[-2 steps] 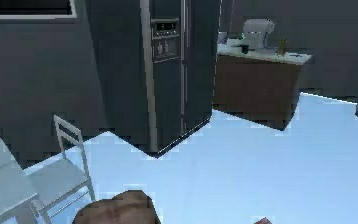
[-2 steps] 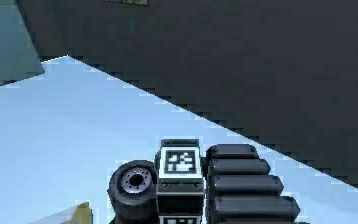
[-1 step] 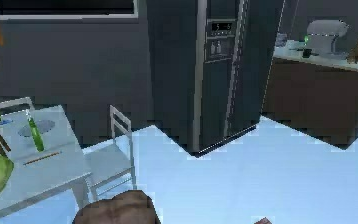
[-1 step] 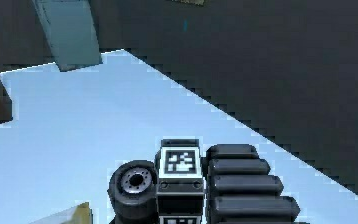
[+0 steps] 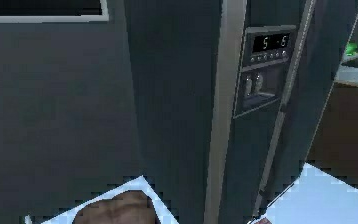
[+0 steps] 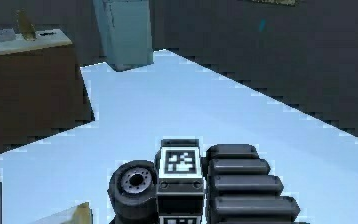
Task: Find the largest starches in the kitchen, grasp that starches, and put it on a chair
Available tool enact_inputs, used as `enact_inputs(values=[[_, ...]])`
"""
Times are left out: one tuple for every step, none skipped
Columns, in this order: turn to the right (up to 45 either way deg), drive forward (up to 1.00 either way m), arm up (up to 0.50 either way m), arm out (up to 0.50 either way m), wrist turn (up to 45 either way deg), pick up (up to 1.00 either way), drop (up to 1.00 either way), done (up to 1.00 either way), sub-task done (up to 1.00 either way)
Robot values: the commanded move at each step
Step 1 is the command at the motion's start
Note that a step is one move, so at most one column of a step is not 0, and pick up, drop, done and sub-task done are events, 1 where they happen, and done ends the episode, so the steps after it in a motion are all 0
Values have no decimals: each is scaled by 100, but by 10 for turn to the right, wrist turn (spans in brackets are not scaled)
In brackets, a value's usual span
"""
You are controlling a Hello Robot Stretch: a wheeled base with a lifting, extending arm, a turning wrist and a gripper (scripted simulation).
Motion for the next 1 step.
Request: enact_inputs(values=[[-30,0,0,0,0,0,0,0,0]])
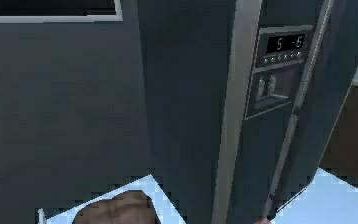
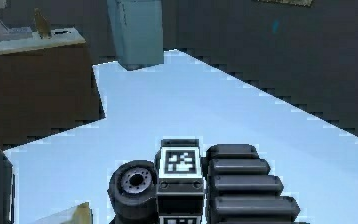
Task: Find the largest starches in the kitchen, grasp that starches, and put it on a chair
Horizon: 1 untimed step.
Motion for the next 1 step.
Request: enact_inputs(values=[[0,50,0,0,0,0,0,0,0]])
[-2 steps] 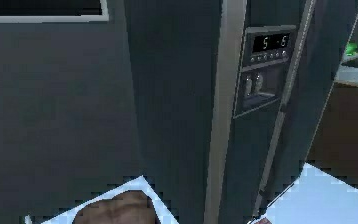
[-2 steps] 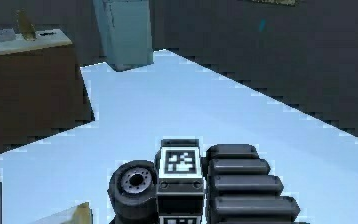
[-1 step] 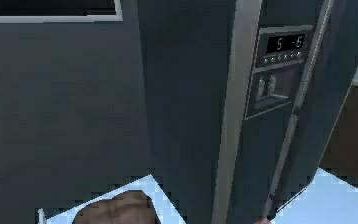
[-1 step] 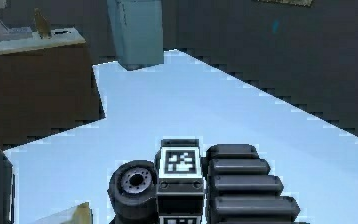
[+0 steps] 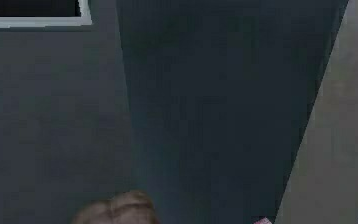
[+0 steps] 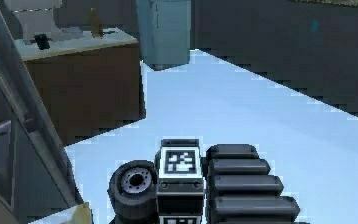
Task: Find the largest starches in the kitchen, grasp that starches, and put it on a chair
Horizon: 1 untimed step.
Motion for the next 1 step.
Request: enact_inputs(values=[[-330,0,0,0,0,0,0,0,0]])
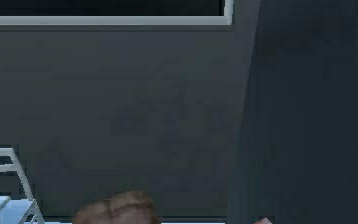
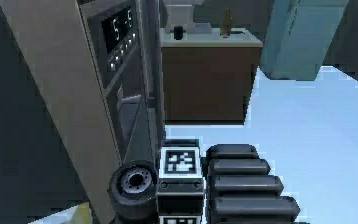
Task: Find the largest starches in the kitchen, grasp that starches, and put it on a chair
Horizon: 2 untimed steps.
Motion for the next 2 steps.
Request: enact_inputs(values=[[0,45,0,0,0,0,0,0,0],[-450,0,0,0,0,0,0,0,0]])
